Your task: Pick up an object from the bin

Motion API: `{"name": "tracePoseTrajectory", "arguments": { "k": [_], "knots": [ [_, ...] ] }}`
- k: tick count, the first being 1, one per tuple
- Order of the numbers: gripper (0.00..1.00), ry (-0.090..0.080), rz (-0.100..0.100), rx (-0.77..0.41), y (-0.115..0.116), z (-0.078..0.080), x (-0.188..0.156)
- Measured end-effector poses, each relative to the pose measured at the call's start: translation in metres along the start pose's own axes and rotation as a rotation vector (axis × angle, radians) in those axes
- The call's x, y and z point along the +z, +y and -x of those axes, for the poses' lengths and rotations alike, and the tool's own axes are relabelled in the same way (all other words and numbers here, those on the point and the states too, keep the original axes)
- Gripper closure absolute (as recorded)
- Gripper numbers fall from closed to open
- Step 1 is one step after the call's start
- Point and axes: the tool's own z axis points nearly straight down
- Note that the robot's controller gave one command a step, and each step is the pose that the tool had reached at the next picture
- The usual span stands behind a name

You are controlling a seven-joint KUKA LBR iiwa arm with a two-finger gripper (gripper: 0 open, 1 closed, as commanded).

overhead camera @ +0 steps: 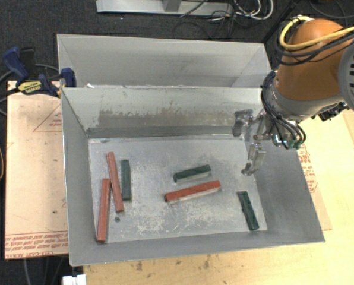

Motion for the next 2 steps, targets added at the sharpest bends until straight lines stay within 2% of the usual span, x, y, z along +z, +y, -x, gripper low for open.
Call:
{"name": "tracePoseTrajectory", "arguments": {
  "k": [1, 2],
  "knots": [
    [0.00, 0.000, 0.001, -0.155, 0.042, 0.002, 0.135],
    [0.00, -0.009, -0.001, -0.204, 0.058, -0.014, 0.164]
  ]
}}
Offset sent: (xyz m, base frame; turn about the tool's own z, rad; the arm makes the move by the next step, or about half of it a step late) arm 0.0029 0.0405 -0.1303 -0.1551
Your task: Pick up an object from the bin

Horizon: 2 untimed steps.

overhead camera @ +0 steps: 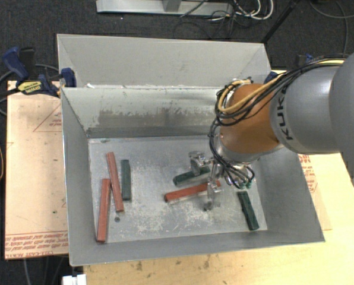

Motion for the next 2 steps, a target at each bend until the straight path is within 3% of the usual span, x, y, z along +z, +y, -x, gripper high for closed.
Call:
{"name": "tracePoseTrajectory", "arguments": {
  "k": [1, 2],
  "knots": [
    [1.00, -0.005, -0.002, -0.001, -0.001, 0.003, -0.005],
    [1.00, -0.009, -0.002, -0.094, 0.016, 0.032, -0.122]
  ]
}}
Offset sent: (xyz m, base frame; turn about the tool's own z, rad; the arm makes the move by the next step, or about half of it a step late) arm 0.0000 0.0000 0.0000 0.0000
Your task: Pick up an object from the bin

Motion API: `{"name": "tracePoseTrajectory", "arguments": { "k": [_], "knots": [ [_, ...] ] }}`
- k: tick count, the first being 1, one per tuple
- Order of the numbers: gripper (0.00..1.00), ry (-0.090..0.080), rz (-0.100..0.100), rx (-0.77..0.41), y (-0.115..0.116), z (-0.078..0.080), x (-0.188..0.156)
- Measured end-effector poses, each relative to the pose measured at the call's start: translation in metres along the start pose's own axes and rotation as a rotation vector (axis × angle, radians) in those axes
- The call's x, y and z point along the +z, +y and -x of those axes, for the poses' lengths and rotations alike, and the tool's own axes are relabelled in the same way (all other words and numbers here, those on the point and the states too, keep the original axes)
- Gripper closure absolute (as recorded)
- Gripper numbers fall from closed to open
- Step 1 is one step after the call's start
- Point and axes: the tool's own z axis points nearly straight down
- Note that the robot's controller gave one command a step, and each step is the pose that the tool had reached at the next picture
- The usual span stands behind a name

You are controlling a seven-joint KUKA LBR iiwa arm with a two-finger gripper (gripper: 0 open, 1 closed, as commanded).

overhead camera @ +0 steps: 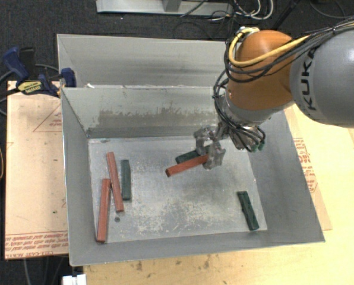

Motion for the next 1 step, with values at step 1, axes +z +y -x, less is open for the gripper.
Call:
{"name": "tracePoseTrajectory", "arguments": {
  "k": [1],
  "knots": [
    [1.00, 0.003, 0.001, -0.313, 0.0009, -0.0143, -0.1089]
  ]
}}
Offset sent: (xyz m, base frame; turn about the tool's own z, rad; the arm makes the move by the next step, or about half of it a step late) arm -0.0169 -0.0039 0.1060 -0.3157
